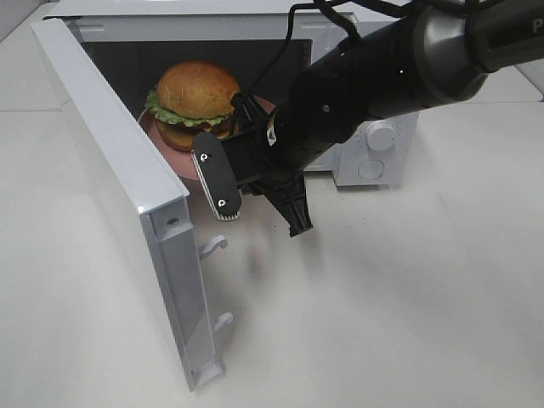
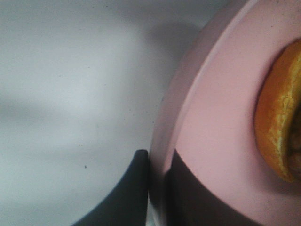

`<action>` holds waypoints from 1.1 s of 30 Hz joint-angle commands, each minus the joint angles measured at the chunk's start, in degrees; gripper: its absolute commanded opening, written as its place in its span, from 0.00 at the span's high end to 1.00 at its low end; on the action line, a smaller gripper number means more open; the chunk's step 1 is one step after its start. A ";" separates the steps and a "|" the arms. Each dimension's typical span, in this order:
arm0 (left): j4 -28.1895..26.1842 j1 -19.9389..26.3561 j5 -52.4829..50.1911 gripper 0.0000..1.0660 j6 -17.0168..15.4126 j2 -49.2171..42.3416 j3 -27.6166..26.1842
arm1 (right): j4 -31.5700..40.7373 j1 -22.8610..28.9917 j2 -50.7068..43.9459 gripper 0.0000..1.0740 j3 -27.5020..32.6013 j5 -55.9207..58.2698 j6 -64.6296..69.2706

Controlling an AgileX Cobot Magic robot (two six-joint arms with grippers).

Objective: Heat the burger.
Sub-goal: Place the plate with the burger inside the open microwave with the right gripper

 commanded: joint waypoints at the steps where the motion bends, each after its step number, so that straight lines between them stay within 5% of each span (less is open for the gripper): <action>1: -0.29 -0.06 -0.86 0.04 -0.17 -0.97 0.00 | -2.23 -0.80 0.92 1.00 -3.38 -2.41 3.78; 33: -0.29 -0.06 -0.86 0.04 -0.17 -0.97 0.00 | -9.00 -4.18 13.18 0.98 -22.86 5.67 14.78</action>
